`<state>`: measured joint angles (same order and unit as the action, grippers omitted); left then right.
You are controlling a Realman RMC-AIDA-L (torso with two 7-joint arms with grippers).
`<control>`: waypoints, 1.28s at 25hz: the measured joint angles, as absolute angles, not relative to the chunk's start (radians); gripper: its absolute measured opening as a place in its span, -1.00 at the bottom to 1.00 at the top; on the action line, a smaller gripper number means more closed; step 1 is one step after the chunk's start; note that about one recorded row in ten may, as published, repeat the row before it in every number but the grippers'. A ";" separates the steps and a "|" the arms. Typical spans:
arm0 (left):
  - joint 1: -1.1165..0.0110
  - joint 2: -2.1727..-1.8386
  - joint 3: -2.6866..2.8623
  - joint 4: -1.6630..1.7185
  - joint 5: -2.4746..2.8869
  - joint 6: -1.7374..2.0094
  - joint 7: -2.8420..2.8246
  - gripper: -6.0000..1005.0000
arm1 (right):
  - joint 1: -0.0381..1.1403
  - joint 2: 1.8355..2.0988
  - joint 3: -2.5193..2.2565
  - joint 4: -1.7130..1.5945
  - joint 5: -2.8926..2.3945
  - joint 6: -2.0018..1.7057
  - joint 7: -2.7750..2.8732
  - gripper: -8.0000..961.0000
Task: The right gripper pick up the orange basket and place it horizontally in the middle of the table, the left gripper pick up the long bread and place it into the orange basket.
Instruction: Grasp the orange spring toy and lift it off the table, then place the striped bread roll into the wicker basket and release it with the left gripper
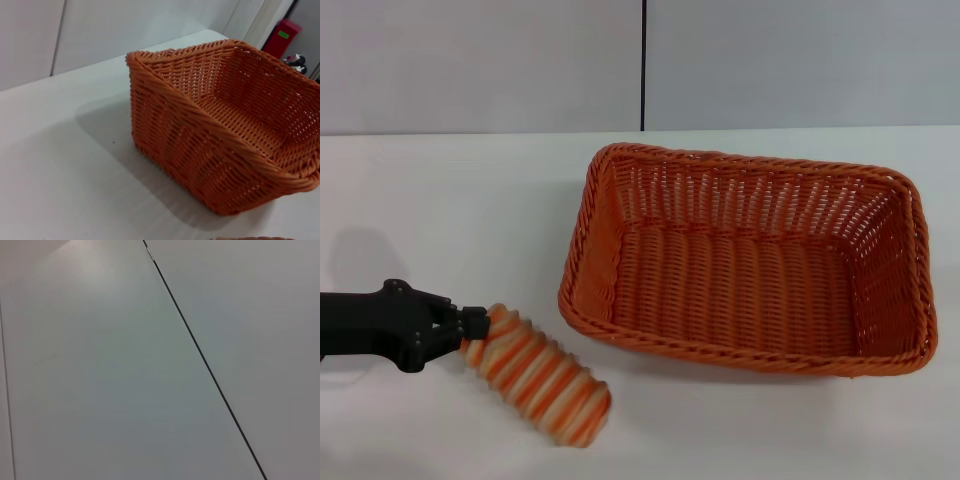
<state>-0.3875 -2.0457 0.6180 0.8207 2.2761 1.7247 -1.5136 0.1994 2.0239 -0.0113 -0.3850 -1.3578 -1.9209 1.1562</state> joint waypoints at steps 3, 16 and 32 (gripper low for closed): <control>-0.393 -2.044 0.617 0.821 2.276 1.725 -1.514 -0.85 | 0.214 2.024 -0.011 -0.385 -1.355 -1.911 1.154 0.45; -0.387 -2.026 0.592 0.851 2.174 1.760 -1.516 -0.87 | 0.239 2.028 -0.011 -0.385 -1.351 -1.904 1.158 0.45; -0.396 -2.058 0.370 1.030 1.950 1.669 -1.552 -0.88 | 0.242 2.039 -0.044 -0.351 -1.364 -1.916 1.152 0.45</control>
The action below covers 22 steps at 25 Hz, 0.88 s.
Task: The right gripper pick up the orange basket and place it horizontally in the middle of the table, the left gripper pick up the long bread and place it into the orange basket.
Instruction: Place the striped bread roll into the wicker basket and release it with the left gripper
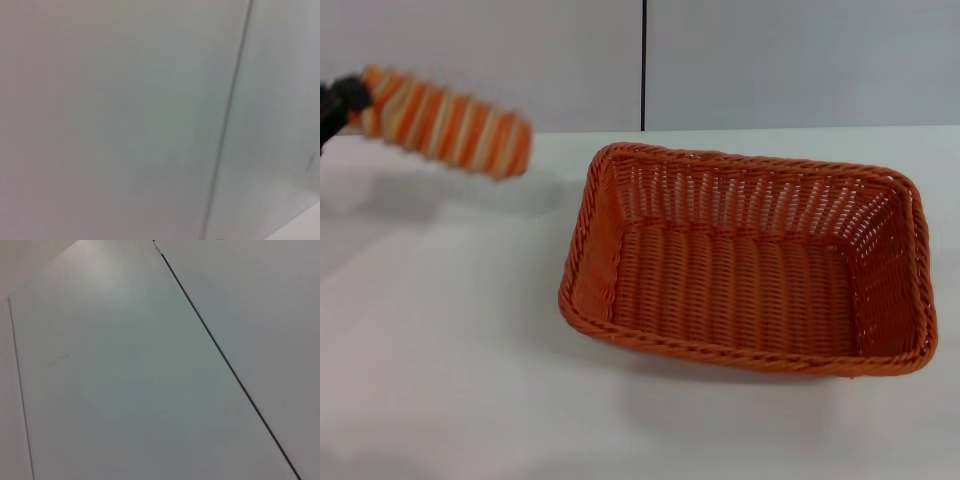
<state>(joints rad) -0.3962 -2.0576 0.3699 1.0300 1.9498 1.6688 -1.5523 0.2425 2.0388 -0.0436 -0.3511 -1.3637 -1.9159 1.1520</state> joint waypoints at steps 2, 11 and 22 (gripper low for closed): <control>-0.395 -2.061 0.419 1.013 1.880 1.672 -1.555 -0.88 | 0.243 2.039 -0.050 -0.345 -1.364 -1.915 1.149 0.45; -0.423 -2.064 0.697 0.834 1.638 1.663 -1.537 -0.88 | 0.254 2.055 -0.077 -0.333 -1.368 -1.905 1.137 0.45; -0.481 -2.066 0.832 0.623 1.554 1.640 -1.466 -0.85 | 0.281 2.061 -0.090 -0.331 -1.368 -1.853 1.136 0.45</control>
